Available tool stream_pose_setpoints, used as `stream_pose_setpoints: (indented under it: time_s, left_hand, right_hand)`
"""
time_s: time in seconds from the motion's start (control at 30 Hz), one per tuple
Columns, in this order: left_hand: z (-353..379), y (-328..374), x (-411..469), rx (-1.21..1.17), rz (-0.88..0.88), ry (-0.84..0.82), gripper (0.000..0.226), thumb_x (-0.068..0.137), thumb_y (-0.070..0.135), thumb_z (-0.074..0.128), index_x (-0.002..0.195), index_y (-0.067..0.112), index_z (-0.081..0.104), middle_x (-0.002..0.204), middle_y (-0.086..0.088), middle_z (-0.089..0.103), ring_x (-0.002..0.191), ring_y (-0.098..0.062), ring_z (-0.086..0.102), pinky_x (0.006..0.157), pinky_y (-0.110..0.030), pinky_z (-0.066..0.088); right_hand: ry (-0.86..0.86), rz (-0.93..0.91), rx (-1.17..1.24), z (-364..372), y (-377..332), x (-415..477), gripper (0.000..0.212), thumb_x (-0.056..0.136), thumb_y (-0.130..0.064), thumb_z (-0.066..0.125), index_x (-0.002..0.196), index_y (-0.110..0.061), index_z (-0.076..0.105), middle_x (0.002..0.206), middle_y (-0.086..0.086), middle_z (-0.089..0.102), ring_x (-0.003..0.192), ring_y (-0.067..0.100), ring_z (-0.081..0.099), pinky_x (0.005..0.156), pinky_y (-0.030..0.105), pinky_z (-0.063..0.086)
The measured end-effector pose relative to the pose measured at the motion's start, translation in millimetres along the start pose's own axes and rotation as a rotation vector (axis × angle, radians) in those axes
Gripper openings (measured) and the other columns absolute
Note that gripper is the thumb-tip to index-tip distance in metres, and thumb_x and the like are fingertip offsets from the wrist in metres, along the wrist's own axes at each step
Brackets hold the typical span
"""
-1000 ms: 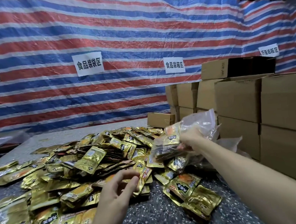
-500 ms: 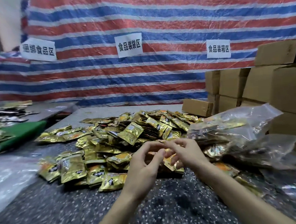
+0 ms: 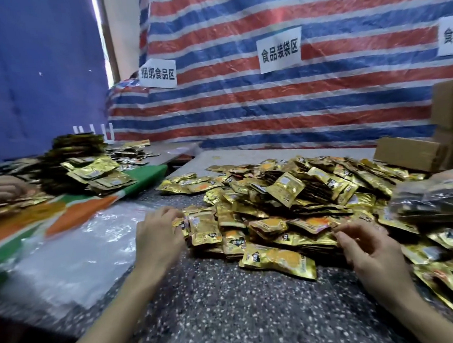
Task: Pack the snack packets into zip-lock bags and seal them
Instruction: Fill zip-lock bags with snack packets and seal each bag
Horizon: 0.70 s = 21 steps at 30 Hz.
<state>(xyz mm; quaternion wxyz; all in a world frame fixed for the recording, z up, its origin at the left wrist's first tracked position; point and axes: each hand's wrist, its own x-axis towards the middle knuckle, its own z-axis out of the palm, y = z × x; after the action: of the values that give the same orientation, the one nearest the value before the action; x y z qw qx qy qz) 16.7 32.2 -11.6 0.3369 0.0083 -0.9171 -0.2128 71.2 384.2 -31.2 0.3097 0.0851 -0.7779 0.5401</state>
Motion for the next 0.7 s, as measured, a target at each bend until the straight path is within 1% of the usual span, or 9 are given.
stream_pose_setpoints:
  time_s: [0.1, 0.13, 0.2, 0.3, 0.4, 0.5, 0.57, 0.63, 0.7]
  left_hand:
    - [3, -37, 13, 0.278, -0.185, -0.189, 0.036, 0.091, 0.022, 0.058, 0.127, 0.021, 0.061, 0.138, -0.001, 0.055, 0.126, -0.025, 0.047, 0.104, -0.044, 0.035]
    - [4, -46, 15, 0.370, -0.242, -0.275, 0.031, 0.091, 0.024, 0.056, 0.122, 0.019, 0.061, 0.136, -0.003, 0.055, 0.124, -0.026, 0.048, 0.100, -0.042, 0.037]
    - [2, -59, 12, 0.441, -0.327, -0.330, 0.010, 0.089, 0.023, 0.054, 0.095, 0.018, 0.060, 0.116, -0.007, 0.064, 0.109, -0.028, 0.055, 0.086, -0.038, 0.040]
    - [-4, -73, 12, 0.393, -0.341, -0.176, 0.015, 0.090, 0.019, 0.054, 0.077, 0.016, 0.061, 0.092, -0.008, 0.071, 0.085, -0.030, 0.061, 0.066, -0.032, 0.037]
    - [-14, -74, 16, 0.263, -0.384, -0.084, 0.021, 0.089, 0.034, 0.070, 0.076, 0.017, 0.072, 0.082, -0.005, 0.072, 0.077, -0.028, 0.064, 0.067, -0.031, 0.041]
    - [-19, -72, 23, 0.199, -0.447, -0.139, 0.052, 0.092, 0.046, 0.066, 0.053, 0.013, 0.052, 0.056, -0.004, 0.061, 0.059, -0.024, 0.059, 0.066, -0.031, 0.041]
    - [-23, -68, 29, 0.157, -0.472, -0.126, 0.052, 0.100, 0.039, 0.053, 0.057, 0.011, 0.047, 0.063, -0.010, 0.061, 0.065, -0.029, 0.059, 0.071, -0.035, 0.043]
    - [-29, -57, 34, 0.127, -0.435, -0.040, 0.042, 0.103, 0.030, 0.045, 0.068, 0.010, 0.054, 0.077, -0.015, 0.064, 0.073, -0.033, 0.058, 0.078, -0.043, 0.047]
    - [-34, -37, 33, 0.057, -0.307, 0.096, 0.028, 0.103, 0.024, 0.045, 0.083, 0.013, 0.060, 0.078, -0.011, 0.065, 0.071, -0.032, 0.057, 0.072, -0.044, 0.047]
  right_hand:
    - [-0.030, 0.019, 0.021, 0, 1, 0, 0.015, 0.092, -0.003, 0.065, 0.087, -0.016, 0.070, 0.083, 0.007, 0.068, 0.067, 0.006, 0.062, 0.054, 0.013, 0.049]
    - [-0.040, 0.026, 0.034, 0, 2, 0, 0.014, 0.092, -0.003, 0.065, 0.088, -0.015, 0.070, 0.083, 0.008, 0.068, 0.068, 0.006, 0.063, 0.054, 0.013, 0.050]
    - [-0.057, 0.036, 0.055, -1, 2, 0, 0.014, 0.092, -0.002, 0.065, 0.088, -0.015, 0.070, 0.083, 0.008, 0.068, 0.067, 0.005, 0.063, 0.054, 0.012, 0.049]
    - [-0.064, 0.037, 0.053, 0, 3, -1, 0.015, 0.091, -0.003, 0.066, 0.087, -0.016, 0.071, 0.081, 0.006, 0.069, 0.067, 0.005, 0.064, 0.054, 0.011, 0.049]
    - [-0.067, 0.027, 0.054, 1, 1, -1, 0.015, 0.091, -0.001, 0.066, 0.087, -0.015, 0.071, 0.079, 0.005, 0.069, 0.065, 0.002, 0.063, 0.053, 0.010, 0.047]
    - [-0.060, 0.012, 0.059, -1, -1, -1, 0.017, 0.091, 0.000, 0.065, 0.086, -0.016, 0.071, 0.078, 0.006, 0.069, 0.067, 0.008, 0.063, 0.055, 0.012, 0.049]
    - [-0.047, 0.009, 0.069, -1, -3, -1, 0.017, 0.090, -0.001, 0.066, 0.085, -0.016, 0.071, 0.075, 0.003, 0.068, 0.067, 0.009, 0.064, 0.055, 0.013, 0.049]
    - [-0.039, 0.011, 0.081, -2, -4, -1, 0.015, 0.091, -0.002, 0.066, 0.085, -0.015, 0.071, 0.074, 0.004, 0.068, 0.065, 0.009, 0.062, 0.054, 0.012, 0.047]
    - [-0.049, 0.038, 0.140, -3, -5, 0, 0.014, 0.092, -0.002, 0.064, 0.087, -0.012, 0.071, 0.071, 0.007, 0.066, 0.059, 0.009, 0.058, 0.051, 0.015, 0.046]
